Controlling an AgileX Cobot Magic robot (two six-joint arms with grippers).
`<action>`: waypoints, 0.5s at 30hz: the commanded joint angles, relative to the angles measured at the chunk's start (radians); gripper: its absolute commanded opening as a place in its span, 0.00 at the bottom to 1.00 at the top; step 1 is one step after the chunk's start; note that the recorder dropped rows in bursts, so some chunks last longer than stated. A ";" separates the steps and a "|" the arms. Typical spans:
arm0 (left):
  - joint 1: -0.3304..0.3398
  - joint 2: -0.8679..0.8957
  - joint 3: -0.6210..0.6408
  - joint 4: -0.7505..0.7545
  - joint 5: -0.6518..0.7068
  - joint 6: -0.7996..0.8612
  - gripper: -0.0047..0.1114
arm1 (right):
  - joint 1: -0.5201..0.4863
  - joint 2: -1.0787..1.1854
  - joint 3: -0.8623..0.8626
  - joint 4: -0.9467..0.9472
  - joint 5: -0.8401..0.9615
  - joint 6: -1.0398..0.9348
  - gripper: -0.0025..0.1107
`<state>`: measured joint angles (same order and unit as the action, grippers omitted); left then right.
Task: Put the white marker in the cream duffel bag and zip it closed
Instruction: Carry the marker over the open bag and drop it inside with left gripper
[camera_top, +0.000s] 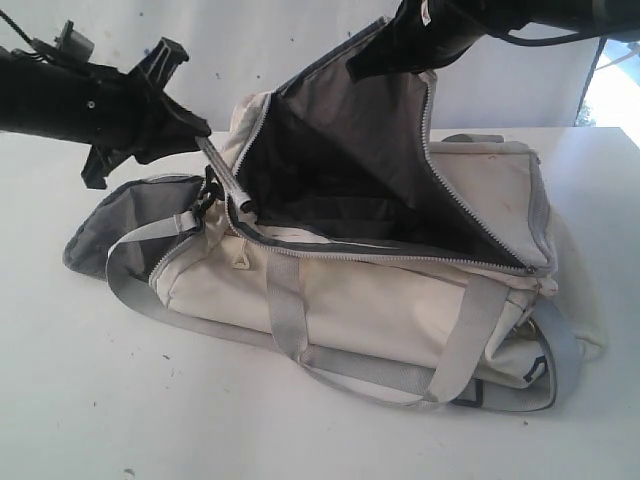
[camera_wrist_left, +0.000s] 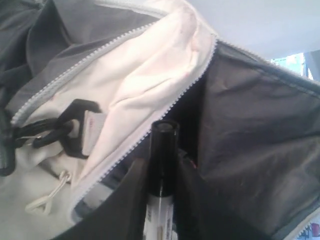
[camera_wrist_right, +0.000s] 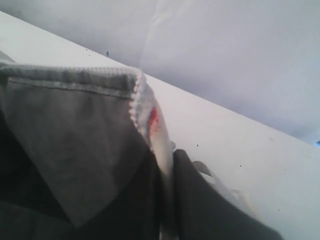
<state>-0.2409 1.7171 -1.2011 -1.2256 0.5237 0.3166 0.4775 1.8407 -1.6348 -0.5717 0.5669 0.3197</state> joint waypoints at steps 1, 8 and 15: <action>-0.085 -0.011 0.000 -0.078 -0.196 0.029 0.04 | -0.011 -0.012 -0.009 0.000 0.009 0.004 0.02; -0.212 0.018 0.000 -0.101 -0.374 0.029 0.04 | -0.011 -0.012 -0.009 0.000 0.009 0.004 0.02; -0.262 0.095 -0.025 -0.132 -0.383 0.029 0.04 | -0.011 -0.012 -0.009 0.000 0.009 0.004 0.02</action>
<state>-0.4935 1.7818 -1.2034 -1.3392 0.1439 0.3426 0.4775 1.8407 -1.6348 -0.5621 0.5691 0.3197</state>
